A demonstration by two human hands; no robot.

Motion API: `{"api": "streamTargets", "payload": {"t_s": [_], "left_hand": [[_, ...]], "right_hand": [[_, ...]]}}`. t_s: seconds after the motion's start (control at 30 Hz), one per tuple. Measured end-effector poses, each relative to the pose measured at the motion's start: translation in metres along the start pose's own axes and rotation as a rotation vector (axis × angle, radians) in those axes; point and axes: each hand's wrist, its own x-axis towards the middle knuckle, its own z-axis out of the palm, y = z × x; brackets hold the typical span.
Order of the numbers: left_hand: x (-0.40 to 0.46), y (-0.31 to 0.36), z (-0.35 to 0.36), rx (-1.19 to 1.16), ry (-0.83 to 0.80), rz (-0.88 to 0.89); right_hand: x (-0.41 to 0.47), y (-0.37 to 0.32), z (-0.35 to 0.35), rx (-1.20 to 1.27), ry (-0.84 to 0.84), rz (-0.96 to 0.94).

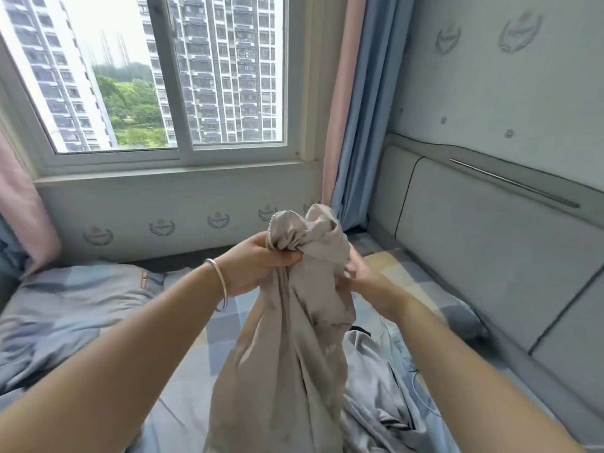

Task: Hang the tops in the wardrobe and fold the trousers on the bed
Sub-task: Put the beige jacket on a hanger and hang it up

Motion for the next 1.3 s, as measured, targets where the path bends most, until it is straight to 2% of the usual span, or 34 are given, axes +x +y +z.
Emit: {"api": "streamTargets", "payload": {"t_s": [0.07, 0.13, 0.2, 0.27, 0.37, 0.4, 0.47, 0.57, 0.67, 0.77, 0.87, 0.97, 1.03, 1.07, 1.17, 1.23, 1.3], "left_hand": [[-0.003, 0.009, -0.002, 0.038, -0.017, 0.031], [-0.002, 0.012, -0.011, 0.132, 0.026, 0.087], [0.0, 0.011, -0.025, 0.313, 0.132, 0.133], [-0.003, 0.012, -0.038, 0.596, 0.201, 0.142], [-0.013, 0.019, -0.046, 1.226, -0.005, 0.06], [-0.015, 0.021, -0.05, 1.416, 0.007, 0.031], [-0.016, 0.029, -0.062, 1.612, 0.209, -0.023], [-0.013, 0.04, -0.067, 1.643, 0.507, -0.032], [-0.011, 0.038, -0.054, 1.691, 0.656, 0.015], [-0.014, 0.034, -0.046, 1.47, 0.741, 0.078], [-0.019, 0.046, -0.043, 1.211, 0.716, 0.178], [-0.02, 0.057, -0.039, 1.333, 0.724, 0.212], [-0.018, 0.053, -0.035, 1.551, 0.731, 0.073], [-0.017, 0.047, -0.033, 1.587, 0.71, -0.043], [-0.013, 0.024, -0.017, 1.325, 0.465, -0.364], [-0.007, 0.013, -0.007, 1.242, 0.335, -0.41], [0.0, 0.001, 0.0, 1.131, 0.287, -0.363]], "right_hand": [[0.002, -0.01, 0.005, 0.089, -0.23, 0.061], [0.001, -0.017, 0.008, 0.137, -0.272, 0.128], [0.002, -0.026, 0.001, 0.103, -0.11, 0.08], [0.001, -0.042, -0.013, -0.026, 0.06, -0.03], [-0.006, -0.07, -0.04, -0.44, 0.309, -0.163], [-0.009, -0.078, -0.048, -0.606, 0.403, -0.223], [-0.023, -0.09, -0.059, -0.863, 0.552, -0.343], [-0.039, -0.089, -0.071, -1.125, 0.692, -0.447], [-0.042, -0.076, -0.073, -1.206, 0.788, -0.409], [-0.05, -0.074, -0.071, -1.212, 0.961, -0.371], [-0.059, -0.081, -0.076, -1.173, 1.107, -0.325], [-0.069, -0.09, -0.082, -1.132, 1.133, -0.201], [-0.074, -0.091, -0.085, -1.085, 1.086, -0.07], [-0.076, -0.092, -0.085, -1.053, 1.053, 0.015], [-0.079, -0.095, -0.081, -0.828, 0.963, 0.151], [-0.081, -0.098, -0.079, -0.601, 0.911, 0.092], [-0.085, -0.097, -0.078, -0.396, 0.861, 0.008]]}}
